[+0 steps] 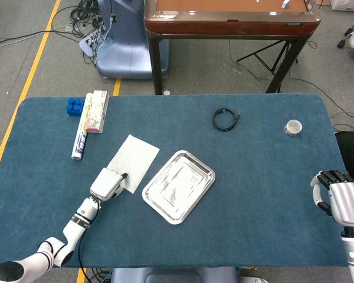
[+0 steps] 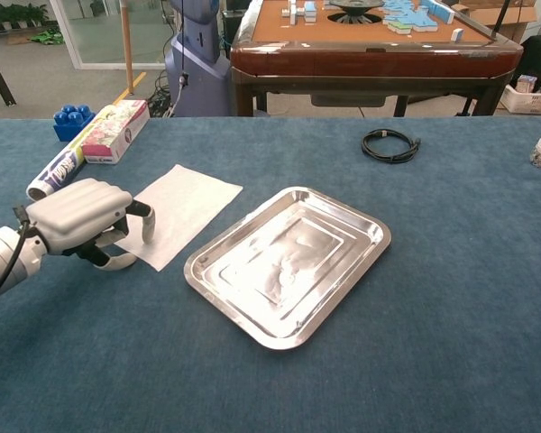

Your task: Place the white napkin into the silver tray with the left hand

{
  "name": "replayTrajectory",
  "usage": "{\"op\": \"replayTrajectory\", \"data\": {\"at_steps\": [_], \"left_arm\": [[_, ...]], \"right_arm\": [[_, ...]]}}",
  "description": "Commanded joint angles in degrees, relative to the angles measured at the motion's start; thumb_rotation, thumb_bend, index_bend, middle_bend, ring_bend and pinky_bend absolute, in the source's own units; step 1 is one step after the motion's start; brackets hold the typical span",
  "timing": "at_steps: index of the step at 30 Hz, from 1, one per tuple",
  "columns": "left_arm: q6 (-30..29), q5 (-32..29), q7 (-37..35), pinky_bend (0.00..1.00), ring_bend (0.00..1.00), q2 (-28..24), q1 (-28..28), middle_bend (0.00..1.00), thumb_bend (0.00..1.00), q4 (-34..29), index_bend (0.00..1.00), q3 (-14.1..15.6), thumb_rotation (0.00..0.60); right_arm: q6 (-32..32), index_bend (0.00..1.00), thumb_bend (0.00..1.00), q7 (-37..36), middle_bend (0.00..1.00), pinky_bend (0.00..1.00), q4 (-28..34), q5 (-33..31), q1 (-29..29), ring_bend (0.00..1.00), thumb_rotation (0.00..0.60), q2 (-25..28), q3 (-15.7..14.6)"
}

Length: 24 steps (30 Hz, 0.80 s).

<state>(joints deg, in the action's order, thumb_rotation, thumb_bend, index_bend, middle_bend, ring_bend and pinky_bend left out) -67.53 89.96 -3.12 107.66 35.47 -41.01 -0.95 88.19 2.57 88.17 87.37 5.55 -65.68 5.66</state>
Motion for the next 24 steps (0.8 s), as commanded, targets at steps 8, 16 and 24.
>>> {"op": "replayTrajectory", "data": {"at_steps": [8,16,24], "left_arm": [[-0.43,0.36,-1.19,1.00,1.00,0.83,0.03,1.00,0.33,1.38,0.52,0.29,0.600],[-0.94,0.62,-1.66,1.00,1.00,1.25,-0.03,1.00,0.36,2.10,0.52,0.46,0.600],[-1.54,0.24,-2.40,1.00,1.00,1.45,-0.23,1.00,0.40,2.34,0.53,0.02,0.600]], "right_arm": [[-0.02,0.55,0.48,-0.14,0.49,0.45,-0.02,0.03,0.00,0.37,0.600,0.05,0.01],[0.07,0.55,0.48,-0.29,0.49,0.45,0.04,0.11,-0.03,0.37,0.600,0.10,0.01],[0.16,0.55,0.48,-0.12,0.49,0.45,0.01,0.08,-0.08,0.37,0.600,0.10,0.05]]}}
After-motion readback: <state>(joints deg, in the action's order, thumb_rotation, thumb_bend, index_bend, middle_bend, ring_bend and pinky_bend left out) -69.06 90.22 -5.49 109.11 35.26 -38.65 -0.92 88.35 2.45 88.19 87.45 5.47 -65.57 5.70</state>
